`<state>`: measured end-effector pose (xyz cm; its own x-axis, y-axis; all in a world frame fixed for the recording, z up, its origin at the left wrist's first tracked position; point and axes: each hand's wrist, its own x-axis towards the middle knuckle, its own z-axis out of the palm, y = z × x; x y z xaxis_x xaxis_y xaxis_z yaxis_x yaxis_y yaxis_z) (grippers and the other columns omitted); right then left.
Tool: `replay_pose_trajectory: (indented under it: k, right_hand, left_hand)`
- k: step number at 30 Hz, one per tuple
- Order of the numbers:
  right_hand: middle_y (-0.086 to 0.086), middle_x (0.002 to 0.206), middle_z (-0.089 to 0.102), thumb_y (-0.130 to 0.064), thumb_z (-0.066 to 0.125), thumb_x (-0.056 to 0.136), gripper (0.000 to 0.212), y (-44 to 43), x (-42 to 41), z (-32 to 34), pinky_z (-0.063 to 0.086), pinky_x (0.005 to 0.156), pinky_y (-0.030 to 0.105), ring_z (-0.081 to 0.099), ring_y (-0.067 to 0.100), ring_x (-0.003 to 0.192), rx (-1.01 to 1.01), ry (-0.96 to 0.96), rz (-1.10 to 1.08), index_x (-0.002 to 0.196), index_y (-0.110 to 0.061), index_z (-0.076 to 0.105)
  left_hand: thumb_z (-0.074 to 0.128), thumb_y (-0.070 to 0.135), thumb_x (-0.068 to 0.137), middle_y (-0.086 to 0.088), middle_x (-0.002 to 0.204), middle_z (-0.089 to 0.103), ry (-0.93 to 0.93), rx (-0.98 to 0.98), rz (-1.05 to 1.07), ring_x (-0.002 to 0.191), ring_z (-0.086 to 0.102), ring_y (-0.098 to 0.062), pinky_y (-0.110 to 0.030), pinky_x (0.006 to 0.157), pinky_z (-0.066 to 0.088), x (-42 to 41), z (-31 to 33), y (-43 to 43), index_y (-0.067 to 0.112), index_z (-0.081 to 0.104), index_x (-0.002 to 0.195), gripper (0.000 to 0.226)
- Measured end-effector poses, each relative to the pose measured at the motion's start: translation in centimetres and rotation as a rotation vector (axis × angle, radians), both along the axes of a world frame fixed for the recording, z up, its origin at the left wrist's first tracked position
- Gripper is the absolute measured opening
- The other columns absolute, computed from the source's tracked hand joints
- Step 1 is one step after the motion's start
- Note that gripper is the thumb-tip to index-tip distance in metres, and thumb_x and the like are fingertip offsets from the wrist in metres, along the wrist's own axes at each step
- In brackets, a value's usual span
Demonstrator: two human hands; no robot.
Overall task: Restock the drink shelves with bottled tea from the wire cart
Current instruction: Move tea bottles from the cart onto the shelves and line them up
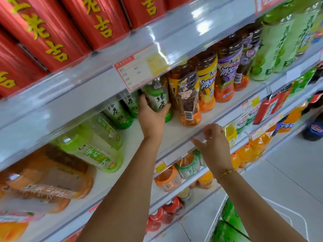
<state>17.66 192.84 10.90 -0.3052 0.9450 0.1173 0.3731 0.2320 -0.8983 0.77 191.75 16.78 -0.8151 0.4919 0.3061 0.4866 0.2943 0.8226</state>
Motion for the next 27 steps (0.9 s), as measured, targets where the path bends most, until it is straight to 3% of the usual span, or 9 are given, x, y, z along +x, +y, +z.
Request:
replay_pose_trajectory:
  k: [4, 7, 14, 20, 22, 24, 27]
  right_hand:
    - [0.0, 0.097, 0.048, -0.018, 0.075, 0.076, 0.038, 0.1, 0.1, -0.6, 0.036, 0.061, 0.007, 0.045, 0.013, 0.083, -0.037, 0.013, -0.006, 0.102, -0.013, 0.049]
    - [-0.001, 0.095, 0.047, -0.019, 0.075, 0.076, 0.037, 0.2, 0.2, -0.6, 0.035, 0.061, 0.007, 0.044, 0.014, 0.082, -0.04, 0.013, -0.004, 0.101, -0.013, 0.048]
    - [-0.002, 0.093, 0.043, -0.019, 0.074, 0.077, 0.037, 0.2, 0.2, -0.3, 0.032, 0.058, 0.013, 0.042, 0.015, 0.081, -0.046, 0.006, -0.008, 0.101, -0.013, 0.046]
    - [0.0, 0.095, 0.045, -0.014, 0.071, 0.079, 0.033, 0.1, 0.4, 0.0, 0.039, 0.068, 0.023, 0.045, 0.015, 0.082, -0.058, -0.004, 0.011, 0.102, -0.011, 0.047]
    - [0.002, 0.095, 0.051, -0.015, 0.07, 0.08, 0.027, 0.0, 1.2, 0.4, 0.041, 0.069, 0.026, 0.049, 0.016, 0.081, -0.076, -0.006, 0.042, 0.101, -0.01, 0.052]
    - [0.001, 0.078, 0.057, -0.019, 0.068, 0.082, 0.013, -0.1, 3.2, 0.4, 0.043, 0.065, 0.028, 0.051, 0.015, 0.07, -0.092, -0.015, 0.066, 0.083, -0.013, 0.057]
    - [-0.003, 0.055, 0.045, -0.027, 0.067, 0.084, 0.031, -1.1, 8.4, -1.3, 0.033, 0.053, 0.027, 0.042, 0.011, 0.052, -0.154, -0.074, -0.006, 0.062, -0.016, 0.048]
  left_hand:
    - [0.083, 0.028, 0.067, -0.012, 0.11, 0.065, -0.017, -0.044, 0.056, 0.098, 0.064, -0.026, -0.041, 0.086, 0.053, -0.4, -2.2, 0.7, 0.002, 0.056, 0.113, 0.059]
    - [0.082, 0.017, 0.069, -0.009, 0.107, 0.067, -0.05, -0.084, 0.015, 0.095, 0.064, -0.021, -0.029, 0.083, 0.052, -0.7, -3.4, 0.2, 0.003, 0.06, 0.107, 0.046]
    - [0.08, 0.014, 0.072, -0.01, 0.108, 0.068, -0.033, -0.109, -0.008, 0.09, 0.064, -0.016, -0.021, 0.076, 0.049, -0.9, -3.0, 0.3, 0.001, 0.061, 0.11, 0.045]
    - [0.073, 0.014, 0.081, -0.011, 0.122, 0.064, -0.069, -0.158, -0.06, 0.111, 0.061, -0.018, -0.017, 0.088, 0.046, 0.1, -2.4, -0.9, 0.002, 0.057, 0.126, 0.049]
    - [0.068, 0.016, 0.085, -0.01, 0.114, 0.067, 0.019, -0.112, -0.048, 0.102, 0.063, -0.016, -0.008, 0.079, 0.045, 2.5, -1.4, -2.8, 0.001, 0.063, 0.116, 0.035]
    - [0.062, 0.024, 0.089, -0.01, 0.088, 0.07, 0.111, -0.047, -0.091, 0.077, 0.061, -0.016, -0.02, 0.069, 0.048, 6.2, -1.1, -5.7, 0.003, 0.066, 0.086, 0.022]
    - [0.052, 0.039, 0.091, -0.009, 0.056, 0.06, 0.07, -0.146, -0.311, 0.055, 0.055, -0.025, -0.035, 0.057, 0.043, 11.5, -2.9, -9.7, 0.001, 0.055, 0.06, 0.049]
